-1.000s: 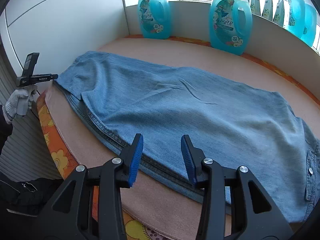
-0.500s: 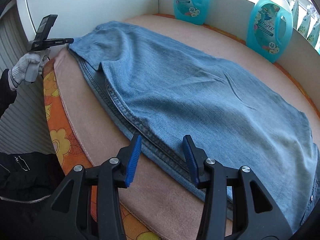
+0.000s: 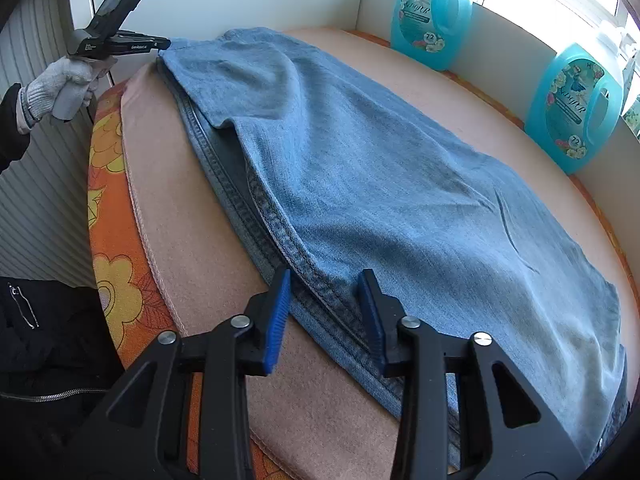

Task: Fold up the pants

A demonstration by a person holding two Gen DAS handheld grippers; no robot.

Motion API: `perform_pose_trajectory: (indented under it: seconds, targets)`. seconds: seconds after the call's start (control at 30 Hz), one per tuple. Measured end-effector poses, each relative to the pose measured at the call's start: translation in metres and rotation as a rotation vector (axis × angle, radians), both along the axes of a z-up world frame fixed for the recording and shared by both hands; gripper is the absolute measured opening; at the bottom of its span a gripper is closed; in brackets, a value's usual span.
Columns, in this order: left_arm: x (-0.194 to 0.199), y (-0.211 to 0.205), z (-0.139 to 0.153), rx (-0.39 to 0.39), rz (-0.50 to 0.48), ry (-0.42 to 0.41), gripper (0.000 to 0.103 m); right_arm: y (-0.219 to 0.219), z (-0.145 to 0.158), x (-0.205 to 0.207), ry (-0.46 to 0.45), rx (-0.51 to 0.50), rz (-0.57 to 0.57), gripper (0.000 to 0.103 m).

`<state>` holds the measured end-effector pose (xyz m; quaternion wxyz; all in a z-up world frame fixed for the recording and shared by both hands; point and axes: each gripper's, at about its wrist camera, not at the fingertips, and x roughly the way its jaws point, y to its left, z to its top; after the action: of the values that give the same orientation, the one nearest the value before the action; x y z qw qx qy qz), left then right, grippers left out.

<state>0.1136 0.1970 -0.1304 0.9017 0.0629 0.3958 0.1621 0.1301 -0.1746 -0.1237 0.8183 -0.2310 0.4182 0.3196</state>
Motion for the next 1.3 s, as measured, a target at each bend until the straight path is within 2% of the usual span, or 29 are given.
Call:
perform_pose_trajectory:
  seconds: [0.1, 0.27, 0.47, 0.57, 0.63, 0.7, 0.77, 0.87, 1.07, 1.1, 1.13, 1.2, 1.3]
  targets:
    - [0.0, 0.002, 0.0, -0.013, 0.007, -0.006, 0.004, -0.002, 0.005, 0.0, -0.035, -0.013, -0.003, 0.006]
    - [-0.004, 0.002, 0.009, 0.035, 0.013, -0.026, 0.004, -0.009, 0.03, -0.009, -0.074, 0.022, 0.016, 0.003]
    - [0.001, 0.001, -0.002, 0.073, 0.007, 0.027, 0.004, 0.002, 0.0, -0.016, -0.008, -0.054, 0.038, 0.003]
    - [0.002, 0.0, -0.001, 0.082, 0.002, 0.028, 0.004, -0.002, 0.007, -0.014, -0.003, -0.015, -0.001, 0.004]
    - [0.003, 0.002, 0.004, 0.072, 0.002, 0.023, 0.004, -0.001, 0.014, -0.015, -0.032, 0.018, 0.004, 0.018]
    - [0.004, 0.003, 0.007, 0.065, 0.003, 0.017, 0.004, 0.007, 0.019, -0.017, -0.035, 0.052, 0.039, 0.023]
    - [0.006, 0.001, 0.008, 0.074, -0.001, 0.015, 0.004, 0.023, 0.021, -0.02, -0.044, 0.071, 0.09, 0.023]
    - [0.007, -0.002, 0.008, 0.084, -0.005, 0.016, 0.004, 0.048, 0.018, -0.022, -0.079, 0.036, 0.159, 0.023]
    - [0.008, 0.0, 0.009, 0.078, -0.005, 0.012, 0.004, 0.075, 0.005, -0.008, -0.085, -0.029, 0.202, 0.023]
    - [0.009, 0.0, 0.01, 0.081, -0.006, 0.012, 0.004, 0.077, 0.002, -0.007, -0.081, -0.045, 0.203, 0.022]
    - [0.009, 0.0, 0.01, 0.084, -0.008, 0.013, 0.004, 0.077, 0.001, -0.005, -0.079, -0.046, 0.2, 0.011]
    - [0.01, 0.0, 0.01, 0.09, -0.01, 0.012, 0.004, 0.073, 0.003, 0.001, -0.071, -0.035, 0.182, 0.004]
    - [0.01, 0.003, 0.013, 0.094, -0.007, 0.006, 0.004, 0.06, 0.023, 0.003, -0.032, 0.063, 0.17, 0.003]
